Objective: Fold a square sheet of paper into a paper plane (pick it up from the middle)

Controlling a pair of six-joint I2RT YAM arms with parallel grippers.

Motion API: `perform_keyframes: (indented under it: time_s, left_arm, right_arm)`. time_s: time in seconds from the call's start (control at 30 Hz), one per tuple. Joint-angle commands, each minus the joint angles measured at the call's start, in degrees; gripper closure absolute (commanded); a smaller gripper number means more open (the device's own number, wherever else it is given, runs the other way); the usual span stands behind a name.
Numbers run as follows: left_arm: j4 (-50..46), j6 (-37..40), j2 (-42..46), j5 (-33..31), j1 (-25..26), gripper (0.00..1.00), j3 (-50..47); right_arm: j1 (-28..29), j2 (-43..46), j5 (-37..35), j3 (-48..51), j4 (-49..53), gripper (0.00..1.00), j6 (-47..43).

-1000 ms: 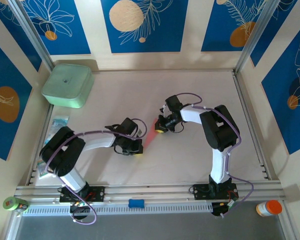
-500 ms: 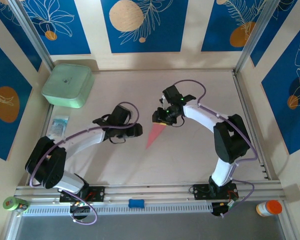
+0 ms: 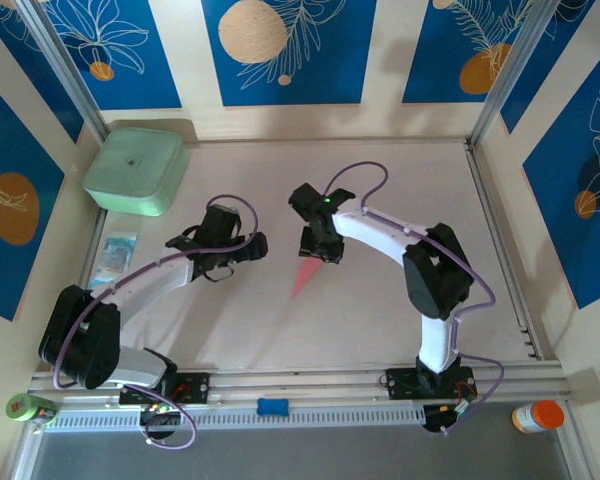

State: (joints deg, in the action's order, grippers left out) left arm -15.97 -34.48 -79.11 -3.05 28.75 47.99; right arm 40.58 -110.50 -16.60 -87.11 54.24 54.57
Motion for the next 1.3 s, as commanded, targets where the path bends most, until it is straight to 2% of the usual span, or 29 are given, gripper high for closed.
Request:
perform_keyframes:
  time_s: [0.0,0.3,0.77,0.93,1.13,1.23,1.27]
  left_arm:
    - [1.48,1.99,1.84,1.00,-0.89,0.00,-1.24]
    - [0.63,2.40,2.17,1.29,-1.61,0.01,-2.89]
    - [1.12,1.88,1.11,2.32,-2.27,0.01,-3.05]
    - [0.83,1.44,1.24,2.77,-2.47,0.01,-2.86]
    - [0.90,0.57,2.20,3.90,-3.76,0.01,-3.24]
    - [1.03,-0.08,2.86,5.03,-4.48,0.01,-3.50]
    - [1.06,-0.29,3.05,5.44,-4.86,0.00,-3.58]
  right_arm:
    - [0.88,-4.60,-3.19,-4.65,6.25,0.50,6.10]
    - [1.78,-13.30,-3.98,-14.15,11.35,0.51,8.64]
    - [1.95,-13.48,-6.66,-14.41,15.25,0.64,12.22]
    - [1.76,-12.71,-7.27,-14.10,15.37,0.76,12.67]
    - [1.49,-10.13,-7.69,-12.60,13.54,0.84,12.09]
    - [1.27,-8.57,-6.78,-10.93,11.36,1.00,10.58]
    - [1.04,-7.86,-6.04,-10.37,10.45,1.00,9.83]
